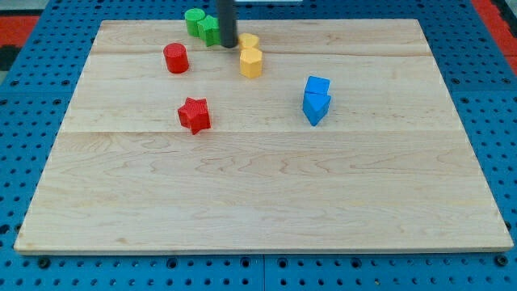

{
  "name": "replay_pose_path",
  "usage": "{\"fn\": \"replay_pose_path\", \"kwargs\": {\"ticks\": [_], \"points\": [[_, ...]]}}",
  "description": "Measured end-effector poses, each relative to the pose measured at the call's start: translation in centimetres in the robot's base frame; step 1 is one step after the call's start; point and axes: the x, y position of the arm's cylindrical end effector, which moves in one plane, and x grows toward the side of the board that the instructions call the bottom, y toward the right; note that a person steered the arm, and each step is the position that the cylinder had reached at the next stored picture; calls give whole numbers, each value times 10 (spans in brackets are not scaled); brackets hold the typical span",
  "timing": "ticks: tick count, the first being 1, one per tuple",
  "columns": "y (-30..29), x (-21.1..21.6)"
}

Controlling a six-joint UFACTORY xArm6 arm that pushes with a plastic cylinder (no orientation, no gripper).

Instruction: Push the red circle left beside the red star

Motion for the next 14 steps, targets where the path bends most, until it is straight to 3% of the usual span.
{"fn": "replay_pose_path", "kwargs": {"ticks": [5,7,9,10,14], "points": [[-31,18],[-114,21],[-139,42],[-196,29],[-112,137]]}}
